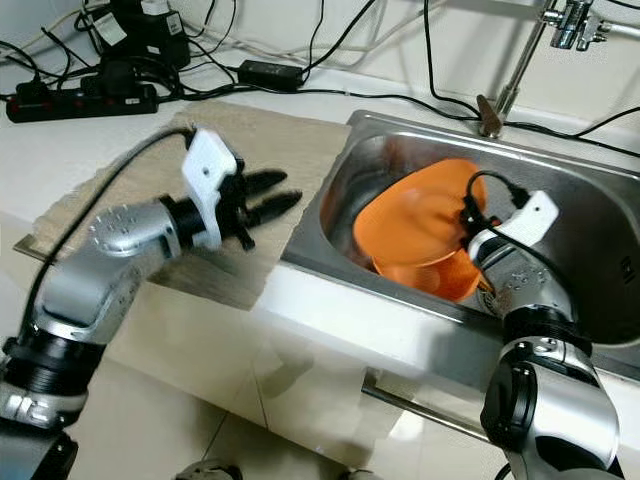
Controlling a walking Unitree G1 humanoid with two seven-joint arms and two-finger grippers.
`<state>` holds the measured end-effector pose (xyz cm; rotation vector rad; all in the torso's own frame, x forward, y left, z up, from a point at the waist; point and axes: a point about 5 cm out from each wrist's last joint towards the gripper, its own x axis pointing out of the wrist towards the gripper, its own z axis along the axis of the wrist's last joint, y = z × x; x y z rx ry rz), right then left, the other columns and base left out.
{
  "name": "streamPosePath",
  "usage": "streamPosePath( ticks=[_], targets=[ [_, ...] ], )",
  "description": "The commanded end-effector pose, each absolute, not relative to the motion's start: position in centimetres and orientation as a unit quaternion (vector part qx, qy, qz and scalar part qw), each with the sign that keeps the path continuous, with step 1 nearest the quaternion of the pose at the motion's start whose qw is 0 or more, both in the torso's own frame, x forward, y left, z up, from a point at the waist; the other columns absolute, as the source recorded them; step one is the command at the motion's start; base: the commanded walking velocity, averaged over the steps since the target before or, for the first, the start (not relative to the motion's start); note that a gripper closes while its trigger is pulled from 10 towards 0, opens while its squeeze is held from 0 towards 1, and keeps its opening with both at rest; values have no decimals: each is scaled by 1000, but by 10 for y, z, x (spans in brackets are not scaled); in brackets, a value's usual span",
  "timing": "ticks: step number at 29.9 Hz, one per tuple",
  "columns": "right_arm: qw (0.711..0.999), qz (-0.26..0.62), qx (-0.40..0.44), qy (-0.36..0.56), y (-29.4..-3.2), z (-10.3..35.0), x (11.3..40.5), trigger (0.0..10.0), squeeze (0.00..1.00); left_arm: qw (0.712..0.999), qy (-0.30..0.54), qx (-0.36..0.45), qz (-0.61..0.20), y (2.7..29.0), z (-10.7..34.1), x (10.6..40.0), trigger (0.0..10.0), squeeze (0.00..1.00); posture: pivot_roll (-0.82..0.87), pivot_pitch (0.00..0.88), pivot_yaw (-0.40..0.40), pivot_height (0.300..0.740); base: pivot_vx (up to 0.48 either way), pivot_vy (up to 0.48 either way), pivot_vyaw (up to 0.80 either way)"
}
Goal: Kitchen organization
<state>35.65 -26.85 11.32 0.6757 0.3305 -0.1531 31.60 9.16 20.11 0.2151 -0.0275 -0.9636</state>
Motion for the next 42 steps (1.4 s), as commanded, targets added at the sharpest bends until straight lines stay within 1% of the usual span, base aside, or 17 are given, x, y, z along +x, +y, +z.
streamPosePath(
  ticks=[1, 3, 4, 10, 18, 21, 26, 27, 28, 29, 30, 32, 35, 37, 38, 40, 42],
  targets=[
    [928, -70, 309, 194, -267, 106, 354, 10000, 0, 880, -20, 108, -462, 92, 201, 316, 10000, 0, 3, 0, -22, 740, 0, 0, 0],
    [927, -75, 303, 208, -268, 101, 351, 10000, 0, 880, -21, 107, -462, 91, 201, 315, 10000, 0, 4, 0, -26, 740, 0, 0, 0],
    [926, -86, 295, 219, -271, 96, 348, 10000, 1000, 880, -22, 107, -462, 91, 200, 314, 10000, 0, 5, 0, -28, 740, 0, 0, 0],
    [935, -118, 239, 235, -283, 93, 343, 10000, 1000, 876, -21, 87, -473, 92, 200, 312, 10000, 0, 4, 0, -28, 740, 0, 0, 0],
    [945, -122, 208, 221, -295, 104, 345, 10000, 1000, 871, -22, 90, -482, 92, 201, 311, 10000, 0, -2, 0, -24, 740, 0, 0, 0],
    [961, -103, 162, 197, -301, 120, 350, 10000, 1000, 877, -23, 91, -471, 93, 201, 313, 10000, 0, -1, 0, -27, 740, 0, 0, 0],
    [983, -54, 124, 124, -305, 161, 357, 10000, 1000, 893, -24, 82, -441, 100, 205, 316, 10000, 0, -1, 0, -30, 740, 0, 0, 0],
    [983, -54, 124, 124, -305, 161, 357, 10000, 1000, 893, -24, 82, -441, 100, 205, 316, 10000, 0, -1, 0, -30, 740, 0, 0, 0],
    [987, -45, 115, 108, -306, 171, 357, 10000, 27, 898, -28, 85, -431, 102, 206, 317, 10000, 0, -4, 0, -27, 740, 0, 0, 0],
    [990, -38, 100, 91, -306, 181, 354, 10000, 0, 905, -35, 89, -414, 105, 209, 319, 10000, 0, -6, 0, -24, 740, 0, 0, 0],
    [990, -38, 100, 91, -306, 181, 354, 10000, 0, 905, -35, 89, -414, 105, 209, 319, 10000, 0, -6, 0, -24, 740, 0, 0, 0],
    [995, -20, 65, 67, -303, 195, 347, 10000, 0, 920, -50, 95, -377, 109, 214, 323, 10000, 0, -11, 0, -13, 740, 0, 0, 0],
    [999, -9, -34, 12, -290, 209, 331, 10000, 0, 943, -44, 118, -307, 114, 215, 331, 10000, 0, -16, 0, 3, 740, 0, 0, 0],
    [996, -5, -77, -39, -277, 217, 321, 10000, 0, 947, -65, 133, -284, 116, 218, 332, 10000, 0, -16, 0, 9, 740, 0, 0, 0],
    [996, -5, -77, -39, -277, 217, 321, 10000, 0, 947, -65, 133, -284, 116, 218, 332, 10000, 0, -16, 0, 9, 740, 0, 0, 0],
    [993, -16, -77, -83, -256, 218, 309, 10000, 0, 949, -91, 156, -258, 118, 223, 332, 10000, 0, -14, 0, 21, 740, 0, 0, 0],
    [993, -29, -68, -92, -241, 216, 299, 10000, 0, 951, -108, 159, -240, 120, 226, 331, 10000, 0, -14, 0, 22, 740, 0, 0, 0]
  ],
)
